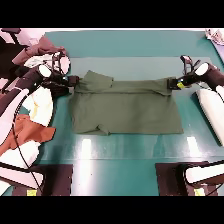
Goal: Fold the shirts.
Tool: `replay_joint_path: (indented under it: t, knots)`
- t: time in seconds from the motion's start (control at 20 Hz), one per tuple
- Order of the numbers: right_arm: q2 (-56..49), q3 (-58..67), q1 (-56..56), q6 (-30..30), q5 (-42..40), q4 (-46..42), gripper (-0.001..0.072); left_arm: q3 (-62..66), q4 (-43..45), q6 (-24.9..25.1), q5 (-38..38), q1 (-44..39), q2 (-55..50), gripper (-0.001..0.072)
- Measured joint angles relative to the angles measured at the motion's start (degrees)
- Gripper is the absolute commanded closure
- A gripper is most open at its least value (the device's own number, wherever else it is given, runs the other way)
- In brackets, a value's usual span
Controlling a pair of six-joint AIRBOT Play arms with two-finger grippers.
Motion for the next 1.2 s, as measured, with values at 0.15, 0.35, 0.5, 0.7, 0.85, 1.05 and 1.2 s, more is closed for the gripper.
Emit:
replay_joint_path:
  t: [0.15, 0.35, 0.5, 0.7, 0.85, 1.05, 1.2]
  knots:
    - [-4.09, 6.99, 0.57, 0.61, 4.20, -0.22, 0.0224, 4.28, 0.44, -1.42, -0.59, 0.04, -1.99, 0.0003]
    - [-6.54, 15.91, 0.24, 3.28, 13.33, -6.43, 0.0205, 10.03, 2.99, -1.97, -9.35, 0.07, -2.38, 0.0004]
    - [-4.57, 18.82, -1.14, 5.55, 19.32, -10.84, 0.0185, 11.30, 4.04, -1.97, -17.14, 0.04, 0.87, 0.0004]
    - [2.60, 11.63, -3.48, 7.08, 20.98, -10.93, 0.0185, 2.73, 6.14, -1.92, -22.95, 0.07, 12.72, 0.0006]
    - [9.16, 2.05, -5.73, 7.41, 18.62, -7.26, 0.0185, -10.16, 5.62, -2.08, -25.53, 0.00, 24.98, 0.0028]
    - [17.77, -9.53, -7.76, 7.15, 14.36, -2.08, 0.0185, -23.65, 3.15, -2.19, -31.12, -0.11, 37.29, 0.0220]
    - [23.43, -16.70, -7.82, 7.02, 12.87, -0.68, 0.0186, -30.32, 1.42, -2.03, -33.00, -0.11, 41.62, 0.0031]
